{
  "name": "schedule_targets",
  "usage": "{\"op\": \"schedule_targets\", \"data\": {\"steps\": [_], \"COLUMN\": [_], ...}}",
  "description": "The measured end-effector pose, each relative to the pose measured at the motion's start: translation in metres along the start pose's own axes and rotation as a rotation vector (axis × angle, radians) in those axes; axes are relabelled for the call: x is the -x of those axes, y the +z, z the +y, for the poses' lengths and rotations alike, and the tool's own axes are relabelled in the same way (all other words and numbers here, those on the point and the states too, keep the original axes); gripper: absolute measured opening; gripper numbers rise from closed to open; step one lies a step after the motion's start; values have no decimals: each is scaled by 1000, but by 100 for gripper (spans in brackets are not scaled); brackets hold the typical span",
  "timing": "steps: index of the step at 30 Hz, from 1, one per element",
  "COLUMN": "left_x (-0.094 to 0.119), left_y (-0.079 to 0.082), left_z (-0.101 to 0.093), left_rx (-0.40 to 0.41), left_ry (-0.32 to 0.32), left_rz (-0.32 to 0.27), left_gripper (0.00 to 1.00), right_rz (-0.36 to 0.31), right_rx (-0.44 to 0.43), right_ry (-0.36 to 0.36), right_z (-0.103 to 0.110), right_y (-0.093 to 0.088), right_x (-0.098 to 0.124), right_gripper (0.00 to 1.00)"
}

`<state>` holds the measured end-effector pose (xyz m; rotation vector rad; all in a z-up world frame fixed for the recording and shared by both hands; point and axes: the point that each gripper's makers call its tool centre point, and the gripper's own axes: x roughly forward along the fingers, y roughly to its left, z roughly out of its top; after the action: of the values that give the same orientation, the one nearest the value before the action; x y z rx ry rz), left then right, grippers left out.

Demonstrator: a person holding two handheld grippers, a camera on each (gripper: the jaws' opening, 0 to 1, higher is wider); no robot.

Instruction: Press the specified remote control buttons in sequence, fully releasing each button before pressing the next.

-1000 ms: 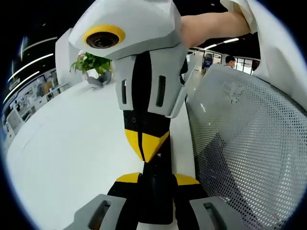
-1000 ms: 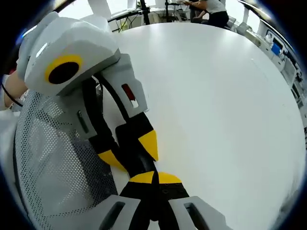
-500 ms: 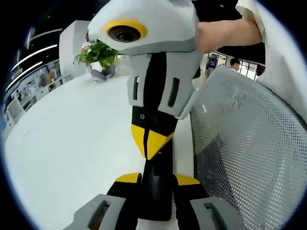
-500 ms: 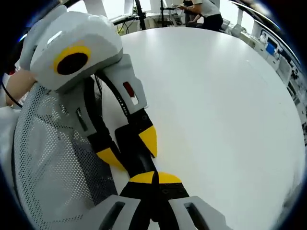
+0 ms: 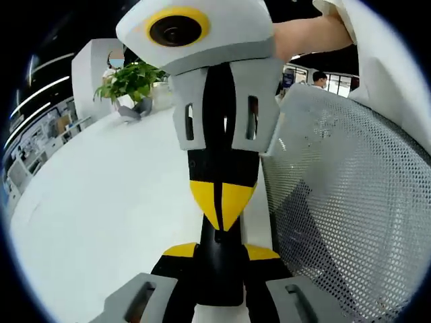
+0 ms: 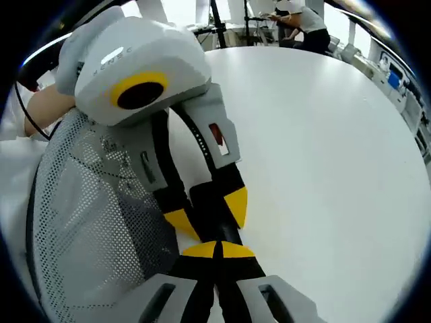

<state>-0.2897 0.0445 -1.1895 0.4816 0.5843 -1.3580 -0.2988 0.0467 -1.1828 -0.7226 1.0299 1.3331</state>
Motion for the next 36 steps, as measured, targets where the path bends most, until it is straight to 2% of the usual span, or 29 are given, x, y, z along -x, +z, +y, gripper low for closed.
{"op": "schedule_targets", "data": {"steps": [3, 6, 9, 13, 16, 20, 23, 26, 28, 36], "left_x": [0, 0, 0, 0, 0, 0, 0, 0, 0, 0], "left_y": [0, -1, -1, -1, -1, -1, -1, -1, -1, -1], "left_z": [0, 0, 0, -1, -1, -1, -1, -1, -1, -1], "left_rx": [5, 9, 13, 15, 17, 17, 17, 17, 18, 18], "left_ry": [0, -2, -2, -2, -1, 2, 4, 4, 3, 2], "left_rz": [-6, -11, -14, -15, -16, -17, -18, -19, -19, -20], "left_gripper": [25, 25, 25, 25, 25, 25, 25, 25, 25, 25], "right_rz": [34, 30, 50, 54, 47, 15, 2, -5, 18, 36], "right_rx": [9, 23, 81, 112, 100, 37, 60, 61, 88, 118], "right_ry": [-32, -43, -78, -101, -103, -74, -91, -68, -66, -82], "right_z": [-3, -2, -3, 0, -2, -2, -4, -1, 0, -3], "right_y": [-4, -3, -3, -3, -3, -2, 2, 6, 5, 3], "right_x": [2, 1, 0, 0, 0, 3, 3, -1, -3, -3], "right_gripper": [0, 0, 0, 0, 0, 0, 0, 0, 0, 0]}}
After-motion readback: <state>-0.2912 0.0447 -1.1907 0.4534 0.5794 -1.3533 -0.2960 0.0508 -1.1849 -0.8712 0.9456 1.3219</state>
